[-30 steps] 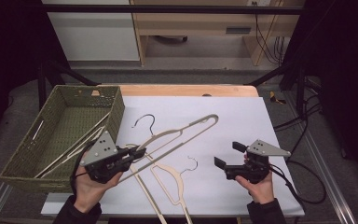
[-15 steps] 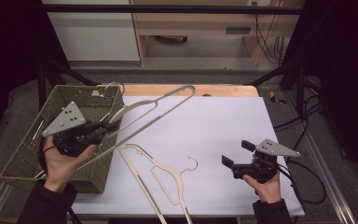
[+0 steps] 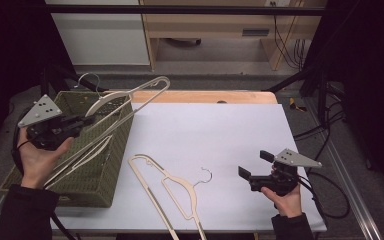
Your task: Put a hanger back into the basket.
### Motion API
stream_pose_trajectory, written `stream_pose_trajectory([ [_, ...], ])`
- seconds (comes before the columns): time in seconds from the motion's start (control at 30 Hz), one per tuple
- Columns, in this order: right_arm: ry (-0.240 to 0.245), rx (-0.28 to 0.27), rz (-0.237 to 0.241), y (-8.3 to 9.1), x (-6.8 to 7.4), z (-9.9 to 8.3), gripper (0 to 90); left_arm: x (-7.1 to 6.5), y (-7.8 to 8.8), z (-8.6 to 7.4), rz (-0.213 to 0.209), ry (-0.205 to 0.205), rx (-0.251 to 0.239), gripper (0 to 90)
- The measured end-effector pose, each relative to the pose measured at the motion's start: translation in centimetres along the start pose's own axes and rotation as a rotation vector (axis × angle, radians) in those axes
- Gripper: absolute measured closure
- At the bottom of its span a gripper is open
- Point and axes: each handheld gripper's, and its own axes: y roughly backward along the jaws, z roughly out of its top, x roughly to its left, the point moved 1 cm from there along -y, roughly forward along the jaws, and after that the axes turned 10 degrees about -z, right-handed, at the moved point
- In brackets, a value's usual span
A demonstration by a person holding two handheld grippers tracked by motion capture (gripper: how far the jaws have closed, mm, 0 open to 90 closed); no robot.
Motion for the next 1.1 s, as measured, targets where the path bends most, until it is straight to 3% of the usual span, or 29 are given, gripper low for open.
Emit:
stream_pose_trajectory([
  [0.7,-0.006,0.0,0.003,0.0,0.0,0.0,2.6,5.5,2.1,-4.7,0.115,0.065,0.034,85.0],
  [0.97,-0.004,0.002,0.017,0.0,0.0,0.0,2.6,6.8,2.5,-6.7,0.158,0.086,0.076,85.0],
  [1.1,-0.004,0.002,0.016,0.0,0.0,0.0,2.7,7.1,2.7,-7.6,0.173,0.073,0.091,85.0],
])
